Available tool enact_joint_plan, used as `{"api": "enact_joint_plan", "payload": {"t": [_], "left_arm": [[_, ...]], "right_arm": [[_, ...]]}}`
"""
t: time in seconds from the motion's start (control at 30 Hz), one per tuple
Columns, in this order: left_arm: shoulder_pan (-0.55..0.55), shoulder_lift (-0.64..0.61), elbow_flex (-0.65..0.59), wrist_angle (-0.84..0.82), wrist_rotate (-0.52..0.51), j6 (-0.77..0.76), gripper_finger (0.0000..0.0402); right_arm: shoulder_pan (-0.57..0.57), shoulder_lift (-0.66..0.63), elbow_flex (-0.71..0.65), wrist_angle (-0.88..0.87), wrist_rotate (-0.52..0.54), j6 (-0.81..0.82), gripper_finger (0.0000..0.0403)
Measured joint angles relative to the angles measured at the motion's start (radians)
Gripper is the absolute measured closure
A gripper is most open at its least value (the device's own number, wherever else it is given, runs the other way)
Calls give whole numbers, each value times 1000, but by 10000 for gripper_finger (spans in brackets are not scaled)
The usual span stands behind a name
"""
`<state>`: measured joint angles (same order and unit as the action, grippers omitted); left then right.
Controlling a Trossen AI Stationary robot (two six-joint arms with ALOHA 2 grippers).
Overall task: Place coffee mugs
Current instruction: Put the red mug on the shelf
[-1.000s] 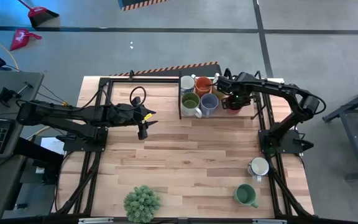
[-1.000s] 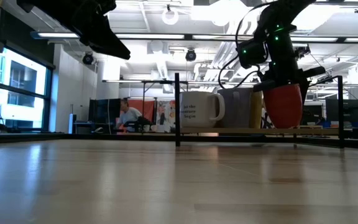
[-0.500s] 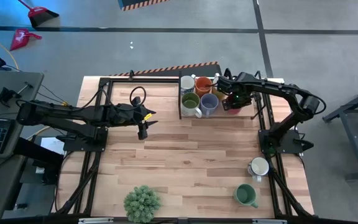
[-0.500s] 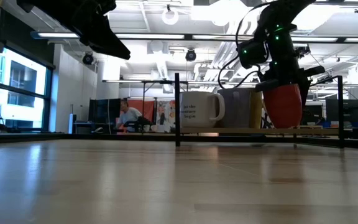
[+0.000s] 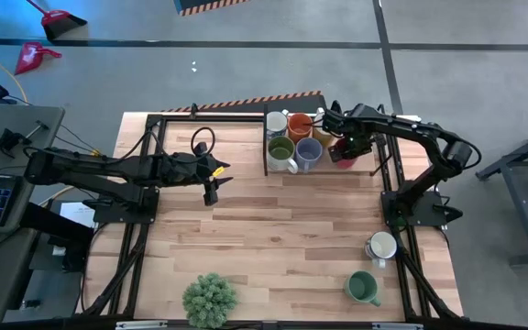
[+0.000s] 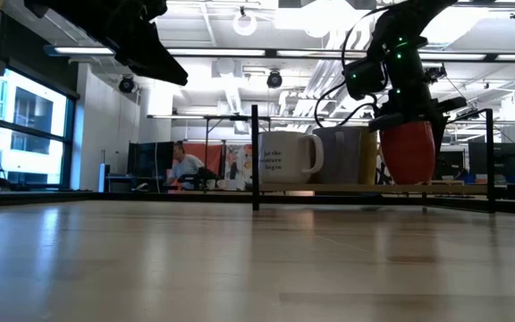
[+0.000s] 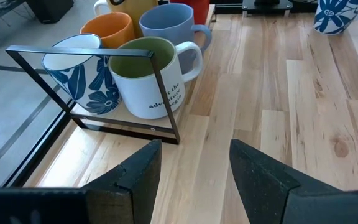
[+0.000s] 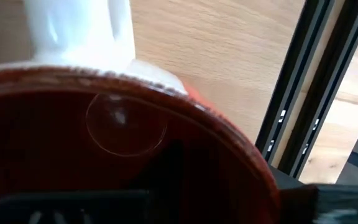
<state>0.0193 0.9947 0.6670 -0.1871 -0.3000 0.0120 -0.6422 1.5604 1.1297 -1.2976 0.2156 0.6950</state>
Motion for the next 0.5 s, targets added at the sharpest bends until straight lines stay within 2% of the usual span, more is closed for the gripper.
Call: {"api": "enact_joint_plan", "payload": {"t": [0.3,0.5], "left_arm": [[0,0,0,2,0,0,222],[0,0,0,7,-1,0,222]], "right_arm": [[0,0,0,2,-8,-49,317],[0,0,0,5,24,-55,261]]}}
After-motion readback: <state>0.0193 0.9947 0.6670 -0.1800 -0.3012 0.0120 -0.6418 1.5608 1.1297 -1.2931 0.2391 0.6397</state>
